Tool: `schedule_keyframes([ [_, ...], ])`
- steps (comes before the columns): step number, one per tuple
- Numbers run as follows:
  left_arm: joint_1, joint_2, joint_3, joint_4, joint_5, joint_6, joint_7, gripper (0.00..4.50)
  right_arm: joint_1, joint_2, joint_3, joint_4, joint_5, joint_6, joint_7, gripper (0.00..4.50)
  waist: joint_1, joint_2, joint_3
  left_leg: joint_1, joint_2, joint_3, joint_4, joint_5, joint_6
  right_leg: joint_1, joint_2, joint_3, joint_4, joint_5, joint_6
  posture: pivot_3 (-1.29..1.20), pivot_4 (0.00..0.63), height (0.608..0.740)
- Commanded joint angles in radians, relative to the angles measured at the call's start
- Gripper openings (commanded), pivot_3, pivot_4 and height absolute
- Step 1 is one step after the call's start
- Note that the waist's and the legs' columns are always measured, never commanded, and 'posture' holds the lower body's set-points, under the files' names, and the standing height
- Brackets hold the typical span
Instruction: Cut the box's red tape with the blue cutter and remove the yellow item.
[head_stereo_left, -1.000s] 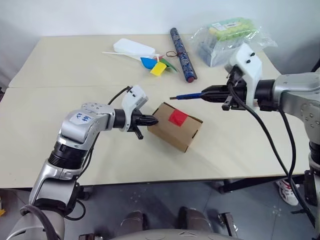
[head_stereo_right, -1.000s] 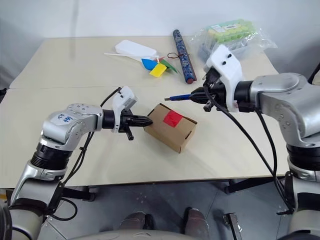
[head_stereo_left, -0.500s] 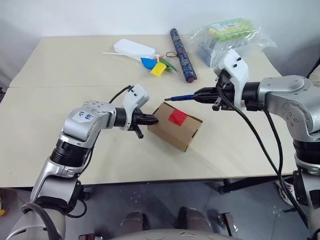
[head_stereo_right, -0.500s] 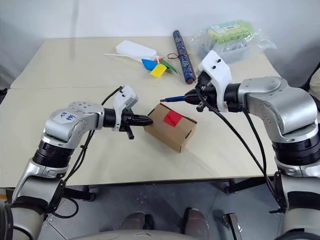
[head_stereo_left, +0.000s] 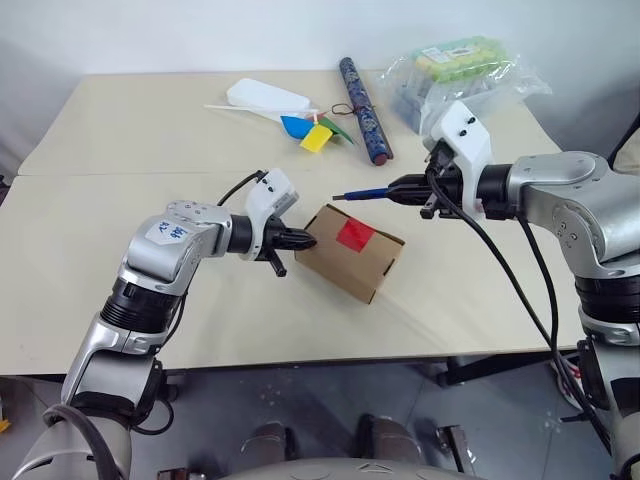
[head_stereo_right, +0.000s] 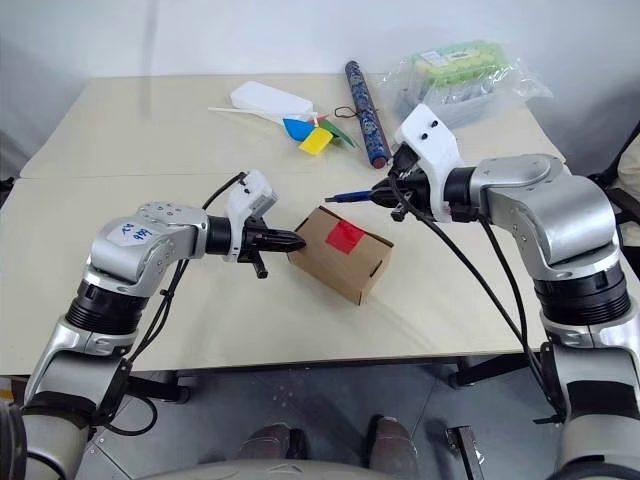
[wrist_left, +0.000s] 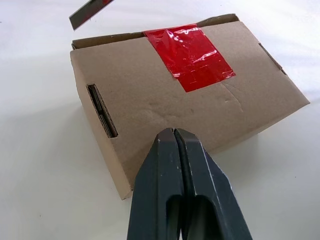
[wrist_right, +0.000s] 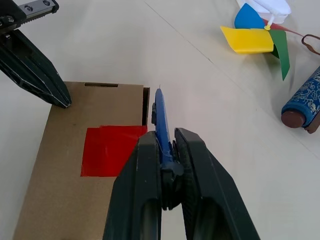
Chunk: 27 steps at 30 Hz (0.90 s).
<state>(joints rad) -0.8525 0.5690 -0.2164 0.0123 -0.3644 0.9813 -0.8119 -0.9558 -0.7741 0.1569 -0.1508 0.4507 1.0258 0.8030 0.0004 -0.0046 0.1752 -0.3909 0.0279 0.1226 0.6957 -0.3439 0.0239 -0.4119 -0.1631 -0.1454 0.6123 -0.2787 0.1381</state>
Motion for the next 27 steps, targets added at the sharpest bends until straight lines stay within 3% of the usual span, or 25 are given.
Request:
schedule_keyframes([
  [1, -0.006, 0.010, -0.012, -0.003, 0.016, 0.009, -0.007, 0.03, 0.006, -0.012, -0.016, -0.023, -0.006, -0.015, 0.018, 0.14, 0.000, 0.000, 0.000, 0.000, 0.000, 0.000, 0.000, 0.000, 0.000, 0.000, 0.000, 0.000, 0.000, 0.000, 0.000, 0.00, 0.150, 0.740],
  [27, -0.031, 0.003, -0.022, 0.037, 0.033, 0.043, -0.001, 0.03, 0.028, 0.000, -0.078, -0.077, 0.037, 0.022, 0.023, 0.14, -0.001, 0.000, 0.000, 0.000, 0.000, 0.000, 0.001, 0.000, 0.000, 0.000, 0.000, 0.000, 0.001, 0.000, 0.000, 0.00, 0.150, 0.740],
])
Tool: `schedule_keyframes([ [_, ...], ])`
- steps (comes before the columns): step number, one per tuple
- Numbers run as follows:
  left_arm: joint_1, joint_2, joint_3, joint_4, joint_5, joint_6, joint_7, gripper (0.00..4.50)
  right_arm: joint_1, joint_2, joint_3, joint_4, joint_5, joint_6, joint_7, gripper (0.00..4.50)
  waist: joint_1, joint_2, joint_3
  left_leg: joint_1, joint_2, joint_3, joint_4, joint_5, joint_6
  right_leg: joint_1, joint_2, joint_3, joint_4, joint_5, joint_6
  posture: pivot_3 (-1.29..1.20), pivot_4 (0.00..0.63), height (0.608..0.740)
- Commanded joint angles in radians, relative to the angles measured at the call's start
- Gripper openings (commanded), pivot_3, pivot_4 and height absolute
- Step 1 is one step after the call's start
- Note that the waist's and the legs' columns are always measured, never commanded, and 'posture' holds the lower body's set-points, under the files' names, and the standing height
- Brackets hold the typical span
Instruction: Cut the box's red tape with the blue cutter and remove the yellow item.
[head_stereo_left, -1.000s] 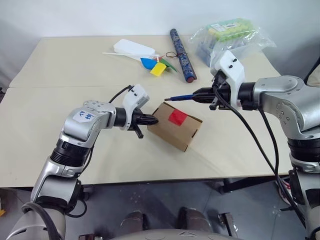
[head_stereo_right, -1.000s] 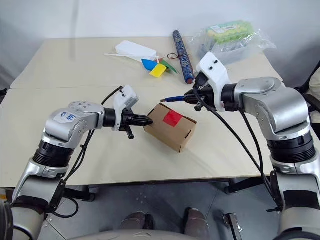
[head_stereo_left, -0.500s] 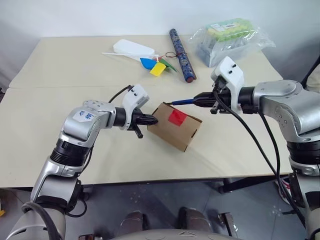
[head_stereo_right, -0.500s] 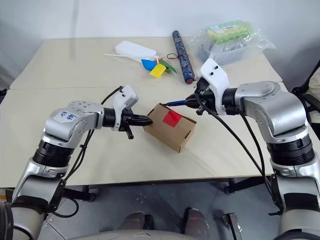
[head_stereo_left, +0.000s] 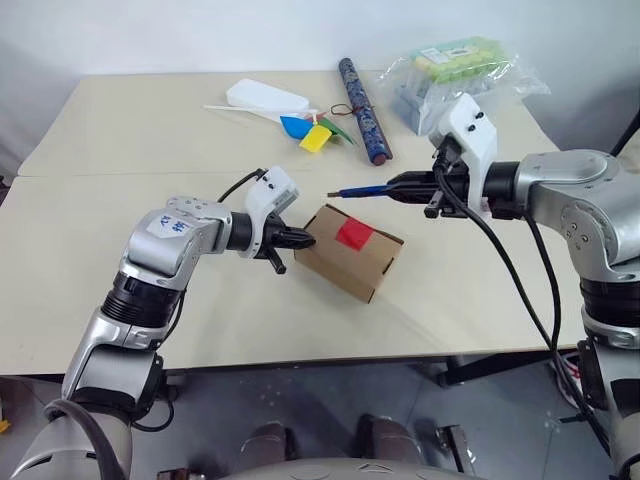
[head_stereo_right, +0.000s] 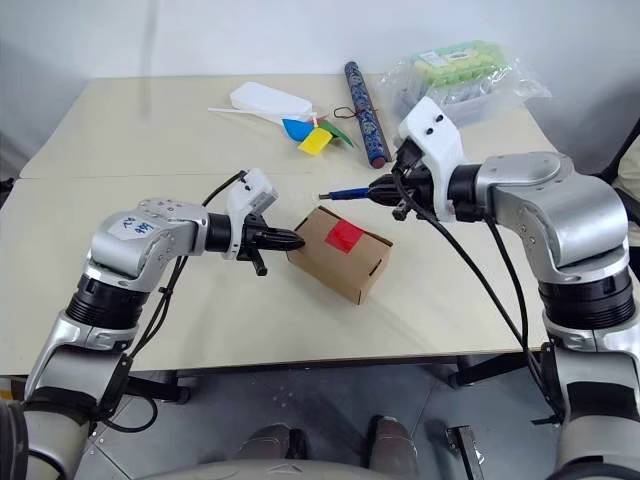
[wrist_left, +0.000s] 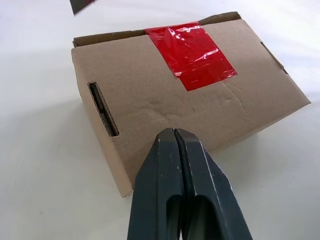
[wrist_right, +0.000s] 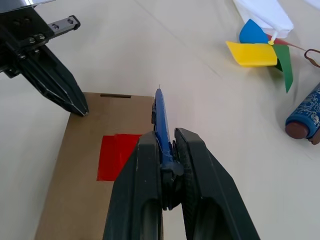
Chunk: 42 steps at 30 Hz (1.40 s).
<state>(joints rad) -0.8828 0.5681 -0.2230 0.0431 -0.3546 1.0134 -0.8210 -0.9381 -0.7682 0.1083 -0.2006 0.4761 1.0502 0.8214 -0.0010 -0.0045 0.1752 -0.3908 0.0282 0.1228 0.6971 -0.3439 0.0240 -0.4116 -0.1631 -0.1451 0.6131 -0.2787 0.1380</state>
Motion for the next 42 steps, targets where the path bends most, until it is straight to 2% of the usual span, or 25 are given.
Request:
schedule_keyframes([
  [1, -0.001, 0.004, -0.016, 0.006, 0.024, 0.011, 0.009, 0.03, 0.017, -0.006, -0.028, -0.024, 0.010, -0.006, 0.005, 0.14, 0.000, 0.000, 0.000, 0.000, 0.000, 0.000, 0.000, 0.000, 0.000, 0.000, 0.000, 0.000, 0.000, 0.000, 0.000, 0.00, 0.150, 0.740],
  [11, 0.002, 0.004, -0.011, -0.003, 0.021, 0.019, 0.014, 0.03, 0.053, -0.014, -0.016, 0.025, -0.027, -0.041, 0.006, 0.14, 0.000, 0.000, 0.000, 0.000, 0.000, 0.000, 0.000, 0.000, 0.000, 0.000, 0.000, 0.000, 0.000, 0.000, 0.000, 0.00, 0.150, 0.740],
  [20, 0.006, -0.002, -0.017, -0.002, 0.031, 0.006, 0.023, 0.03, 0.053, -0.057, 0.011, -0.013, -0.040, -0.045, 0.052, 0.14, 0.000, 0.000, 0.000, 0.000, 0.000, 0.000, 0.000, 0.000, 0.000, 0.000, 0.000, 0.000, 0.000, 0.000, 0.000, 0.00, 0.150, 0.740],
  [42, 0.006, -0.030, -0.078, -0.035, 0.041, 0.203, 0.128, 0.03, -0.118, -0.173, 0.236, 0.006, -0.112, 0.047, 0.243, 0.14, 0.003, 0.000, 0.000, 0.002, 0.000, -0.001, 0.001, 0.000, 0.000, 0.003, 0.000, 0.001, 0.000, 0.000, 0.000, 0.00, 0.150, 0.740],
])
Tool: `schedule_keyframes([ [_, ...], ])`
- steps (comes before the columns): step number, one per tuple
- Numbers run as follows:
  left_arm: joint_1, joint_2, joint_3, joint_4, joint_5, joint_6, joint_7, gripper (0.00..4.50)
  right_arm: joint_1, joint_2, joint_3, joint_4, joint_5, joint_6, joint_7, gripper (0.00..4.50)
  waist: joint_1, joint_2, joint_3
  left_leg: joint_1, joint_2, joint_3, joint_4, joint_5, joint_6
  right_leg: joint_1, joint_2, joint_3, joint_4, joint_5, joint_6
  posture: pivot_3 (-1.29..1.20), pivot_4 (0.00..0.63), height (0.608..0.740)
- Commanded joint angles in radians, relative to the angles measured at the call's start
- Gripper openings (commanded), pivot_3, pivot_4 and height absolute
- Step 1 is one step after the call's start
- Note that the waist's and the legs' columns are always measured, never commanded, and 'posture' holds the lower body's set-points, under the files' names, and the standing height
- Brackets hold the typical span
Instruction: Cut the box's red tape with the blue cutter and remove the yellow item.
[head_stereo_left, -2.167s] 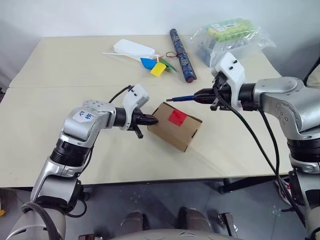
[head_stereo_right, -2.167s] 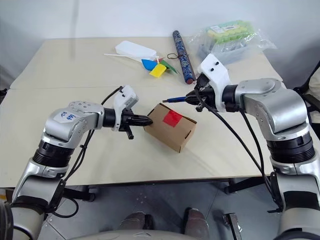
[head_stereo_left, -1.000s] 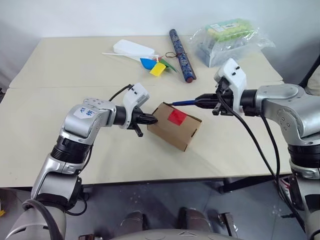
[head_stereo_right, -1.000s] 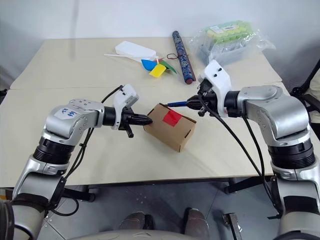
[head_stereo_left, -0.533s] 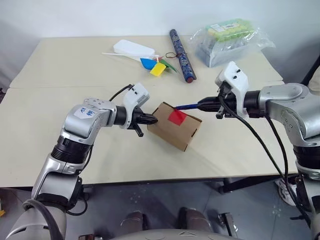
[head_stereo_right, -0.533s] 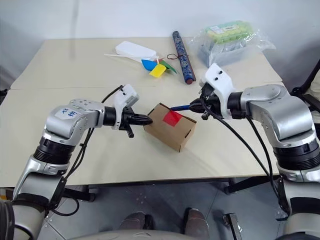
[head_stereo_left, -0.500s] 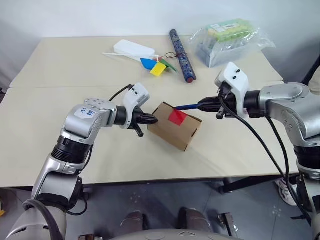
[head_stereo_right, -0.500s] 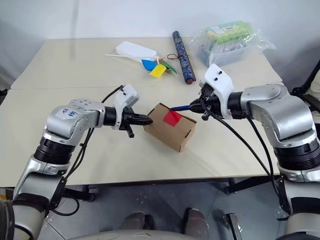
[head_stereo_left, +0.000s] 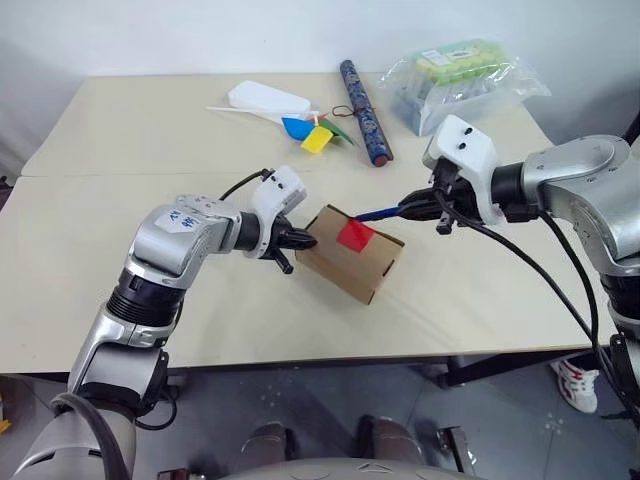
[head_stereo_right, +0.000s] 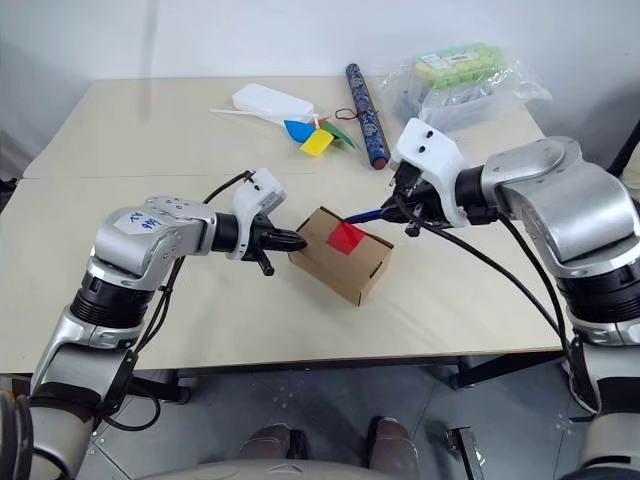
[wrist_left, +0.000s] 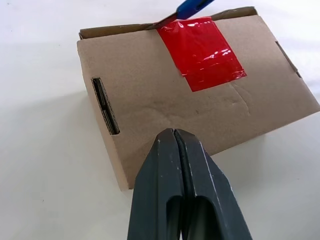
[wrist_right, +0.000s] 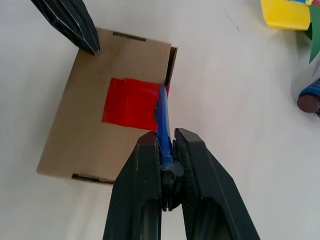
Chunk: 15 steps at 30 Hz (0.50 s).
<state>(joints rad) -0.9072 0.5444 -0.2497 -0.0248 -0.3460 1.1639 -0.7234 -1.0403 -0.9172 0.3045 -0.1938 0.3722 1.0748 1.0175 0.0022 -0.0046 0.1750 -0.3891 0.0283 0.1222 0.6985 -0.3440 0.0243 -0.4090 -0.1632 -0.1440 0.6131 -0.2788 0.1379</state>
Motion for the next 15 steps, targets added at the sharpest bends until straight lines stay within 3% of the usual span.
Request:
schedule_keyframes([
  [1, 0.031, -0.008, -0.049, 0.033, 0.032, 0.057, 0.036, 0.03, -0.022, -0.026, 0.049, 0.004, -0.014, 0.024, 0.054, 0.14, 0.000, 0.000, 0.000, 0.000, 0.000, 0.000, 0.000, 0.000, 0.000, 0.000, 0.000, 0.000, 0.000, 0.000, 0.000, 0.00, 0.150, 0.740],
  [15, 0.032, -0.022, -0.030, 0.051, 0.036, 0.075, 0.076, 0.03, -0.064, -0.063, 0.117, 0.037, -0.072, 0.017, 0.151, 0.14, 0.007, 0.000, -0.001, 0.002, 0.000, 0.000, 0.001, 0.000, 0.000, 0.002, 0.000, 0.000, 0.000, 0.000, 0.000, 0.00, 0.150, 0.740],
])
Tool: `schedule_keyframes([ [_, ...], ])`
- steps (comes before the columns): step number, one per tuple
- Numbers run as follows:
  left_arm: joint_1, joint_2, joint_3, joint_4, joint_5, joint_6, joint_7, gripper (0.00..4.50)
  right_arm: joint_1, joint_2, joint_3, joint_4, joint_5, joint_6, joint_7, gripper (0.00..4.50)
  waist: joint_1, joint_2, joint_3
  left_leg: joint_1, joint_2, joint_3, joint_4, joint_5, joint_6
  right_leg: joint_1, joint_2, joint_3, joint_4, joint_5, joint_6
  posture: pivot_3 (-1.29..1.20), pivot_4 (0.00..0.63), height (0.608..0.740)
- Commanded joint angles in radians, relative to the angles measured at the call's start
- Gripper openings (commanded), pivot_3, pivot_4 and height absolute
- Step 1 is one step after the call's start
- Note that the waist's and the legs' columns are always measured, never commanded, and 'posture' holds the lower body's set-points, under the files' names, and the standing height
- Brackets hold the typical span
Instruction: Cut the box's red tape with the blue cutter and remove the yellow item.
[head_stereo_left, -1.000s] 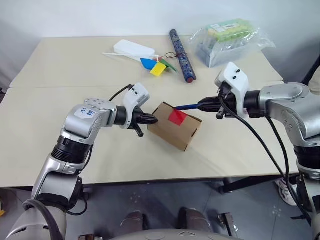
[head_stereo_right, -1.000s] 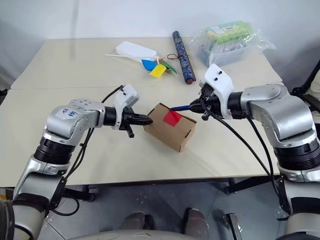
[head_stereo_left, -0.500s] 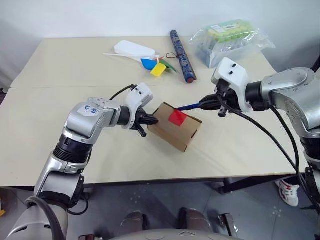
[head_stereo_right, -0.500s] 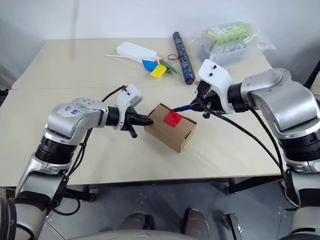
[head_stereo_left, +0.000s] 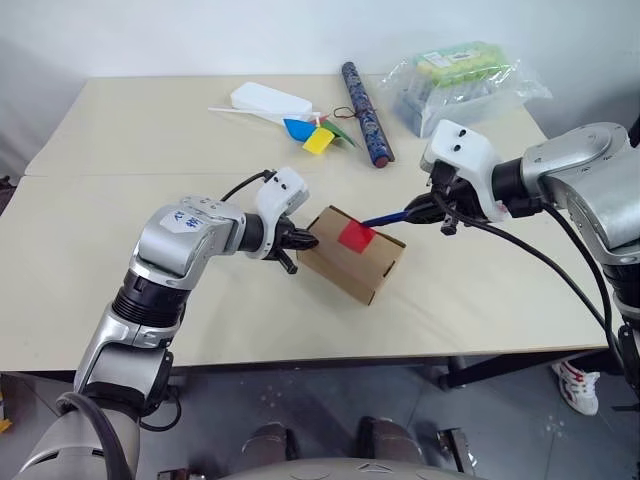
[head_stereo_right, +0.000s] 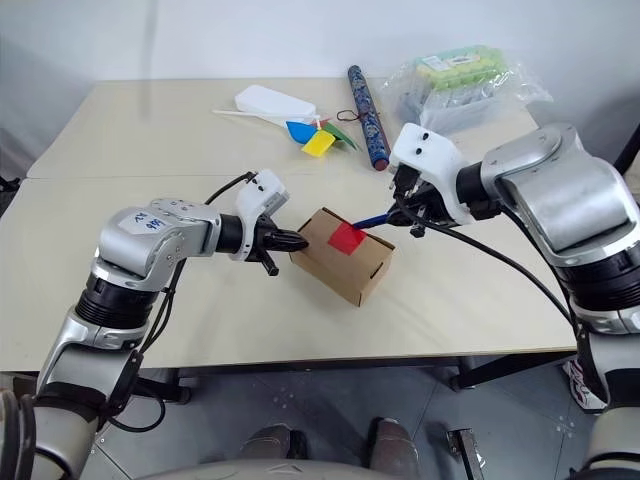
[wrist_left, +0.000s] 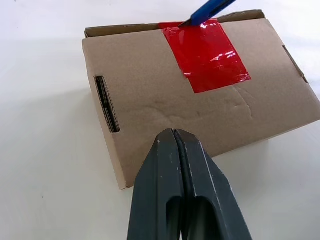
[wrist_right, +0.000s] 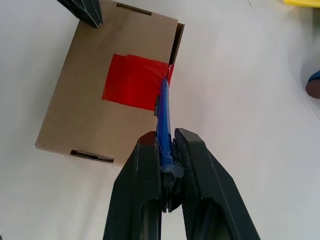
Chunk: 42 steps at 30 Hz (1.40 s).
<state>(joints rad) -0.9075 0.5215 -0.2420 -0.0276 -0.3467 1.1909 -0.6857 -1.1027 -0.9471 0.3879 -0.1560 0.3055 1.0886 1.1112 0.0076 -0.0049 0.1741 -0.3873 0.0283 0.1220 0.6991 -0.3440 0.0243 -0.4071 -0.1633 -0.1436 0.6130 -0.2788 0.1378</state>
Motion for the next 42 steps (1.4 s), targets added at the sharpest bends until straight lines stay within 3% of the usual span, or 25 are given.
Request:
schedule_keyframes([
  [1, 0.031, 0.000, -0.038, 0.058, 0.038, 0.046, 0.040, 0.03, -0.004, -0.037, 0.036, 0.003, -0.011, -0.001, 0.067, 0.14, 0.003, 0.000, 0.000, 0.000, 0.000, 0.000, 0.000, 0.000, 0.000, 0.000, 0.000, 0.000, 0.000, 0.000, 0.000, 0.00, 0.150, 0.740],
  [23, 0.013, -0.019, -0.024, 0.134, 0.062, 0.018, 0.068, 0.03, -0.032, -0.136, 0.066, 0.074, -0.129, -0.144, 0.311, 0.14, 0.014, -0.001, 0.000, 0.002, 0.000, 0.000, 0.002, 0.001, 0.002, 0.000, 0.000, 0.009, -0.001, 0.000, -0.001, 0.00, 0.150, 0.740],
  [29, 0.021, -0.017, -0.022, 0.129, 0.063, 0.015, 0.071, 0.03, -0.040, -0.157, -0.034, 0.087, -0.093, -0.141, 0.326, 0.14, 0.015, -0.001, 0.000, 0.002, 0.000, 0.000, 0.002, 0.001, 0.002, -0.001, 0.000, 0.009, -0.001, 0.000, -0.001, 0.00, 0.150, 0.740],
  [35, 0.045, -0.004, -0.034, 0.097, 0.061, 0.012, 0.066, 0.03, -0.019, -0.217, -0.246, 0.064, 0.012, -0.039, 0.283, 0.14, 0.014, -0.001, 0.000, 0.002, 0.000, 0.000, 0.002, 0.001, 0.002, -0.001, 0.000, 0.010, -0.001, 0.000, -0.001, 0.00, 0.150, 0.740],
  [38, 0.047, 0.003, -0.038, 0.093, 0.061, 0.003, 0.060, 0.03, 0.036, -0.204, -0.351, 0.047, 0.033, -0.004, 0.193, 0.14, 0.014, -0.001, -0.001, 0.002, 0.001, 0.000, 0.002, 0.001, 0.002, -0.001, 0.000, 0.010, -0.001, 0.000, -0.002, 0.00, 0.150, 0.740],
  [42, 0.047, 0.014, -0.051, 0.091, 0.058, -0.018, 0.043, 0.03, 0.217, -0.126, -0.529, -0.021, 0.027, -0.019, -0.005, 0.14, 0.014, -0.001, -0.001, 0.002, 0.001, 0.001, 0.002, 0.001, 0.002, -0.002, 0.000, 0.010, -0.001, 0.001, -0.003, 0.00, 0.150, 0.740],
])
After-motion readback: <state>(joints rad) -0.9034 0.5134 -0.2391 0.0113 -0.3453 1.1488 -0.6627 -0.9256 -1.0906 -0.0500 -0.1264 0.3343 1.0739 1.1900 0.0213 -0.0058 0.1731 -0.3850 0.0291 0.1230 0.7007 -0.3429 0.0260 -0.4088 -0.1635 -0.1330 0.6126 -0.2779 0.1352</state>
